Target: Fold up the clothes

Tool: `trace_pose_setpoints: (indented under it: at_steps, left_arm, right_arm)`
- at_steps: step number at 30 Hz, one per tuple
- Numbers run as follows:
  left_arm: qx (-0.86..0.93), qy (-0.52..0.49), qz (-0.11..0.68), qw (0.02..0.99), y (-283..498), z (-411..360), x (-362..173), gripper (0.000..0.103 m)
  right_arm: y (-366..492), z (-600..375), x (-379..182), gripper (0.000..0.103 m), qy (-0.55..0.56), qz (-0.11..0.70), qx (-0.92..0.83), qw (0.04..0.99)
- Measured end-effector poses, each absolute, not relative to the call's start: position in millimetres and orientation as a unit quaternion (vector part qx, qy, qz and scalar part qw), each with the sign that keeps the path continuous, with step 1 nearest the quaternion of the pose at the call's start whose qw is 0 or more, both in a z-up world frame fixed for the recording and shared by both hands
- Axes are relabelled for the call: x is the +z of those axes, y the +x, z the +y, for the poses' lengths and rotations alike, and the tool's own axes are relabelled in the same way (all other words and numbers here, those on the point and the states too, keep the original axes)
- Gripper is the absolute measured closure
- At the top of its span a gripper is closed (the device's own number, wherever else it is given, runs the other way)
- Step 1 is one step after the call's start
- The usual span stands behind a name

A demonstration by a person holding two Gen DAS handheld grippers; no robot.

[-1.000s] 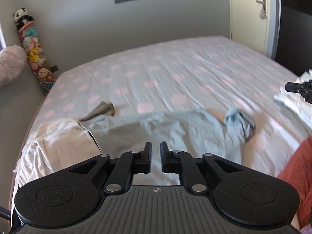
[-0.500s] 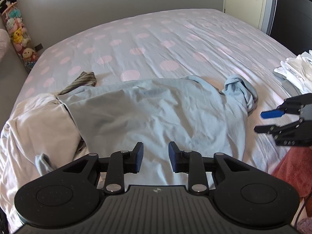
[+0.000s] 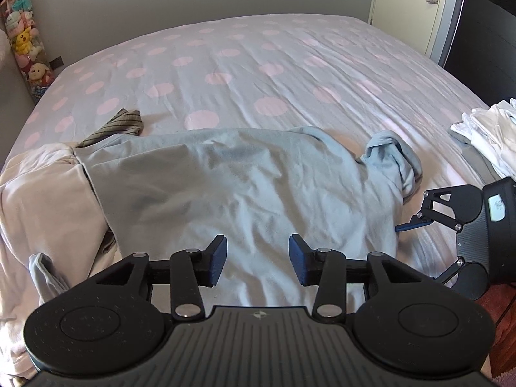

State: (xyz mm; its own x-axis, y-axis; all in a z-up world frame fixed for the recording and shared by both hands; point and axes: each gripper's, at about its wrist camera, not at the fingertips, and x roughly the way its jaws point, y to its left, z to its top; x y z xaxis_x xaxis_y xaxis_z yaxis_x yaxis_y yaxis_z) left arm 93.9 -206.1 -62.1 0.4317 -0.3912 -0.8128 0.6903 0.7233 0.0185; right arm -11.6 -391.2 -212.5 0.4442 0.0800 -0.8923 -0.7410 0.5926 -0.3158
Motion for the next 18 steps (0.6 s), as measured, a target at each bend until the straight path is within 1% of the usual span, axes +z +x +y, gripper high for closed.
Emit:
trace_pose_setpoints:
  at_steps: [2,6,7,8,9,10,14,18]
  left_arm:
    - [-0.320,0.177,0.427,0.827,97.5,-202.0,-63.7,0.063]
    - [-0.305,0.178,0.440,0.825,105.7,-196.9,-69.5,0.063]
    - [-0.304,0.179,0.443,0.824,107.0,-196.8,-70.8,0.063]
    - [-0.302,0.180,0.446,0.823,108.3,-196.7,-72.0,0.063]
    - [-0.301,0.182,0.448,0.822,109.0,-197.0,-72.8,0.063]
    - [-0.302,0.184,0.449,0.821,109.6,-197.5,-73.2,0.063]
    - [-0.303,0.189,0.454,0.817,112.3,-199.3,-76.7,0.063]
    - [-0.303,0.195,0.459,0.812,113.0,-202.8,-79.9,0.062]
  right_arm:
    - [-9.9,-387.9,-221.4,0.033,-0.378,0.451,0.275,0.760]
    - [-4.4,-382.2,-226.9,0.035,-0.390,0.414,0.288,0.770]
    - [-2.1,-381.4,-225.9,0.045,-0.390,0.405,0.291,0.774]
    - [0.9,-381.2,-224.5,0.069,-0.388,0.401,0.292,0.777]
    - [4.6,-380.4,-221.7,0.089,-0.388,0.393,0.286,0.783]
    - [8.4,-379.5,-218.7,0.099,-0.388,0.386,0.280,0.789]
    - [37.6,-395.3,-182.7,0.100,-0.291,0.371,0.274,0.838]
    - [85.4,-411.4,-154.2,0.100,-0.226,0.361,0.240,0.872]
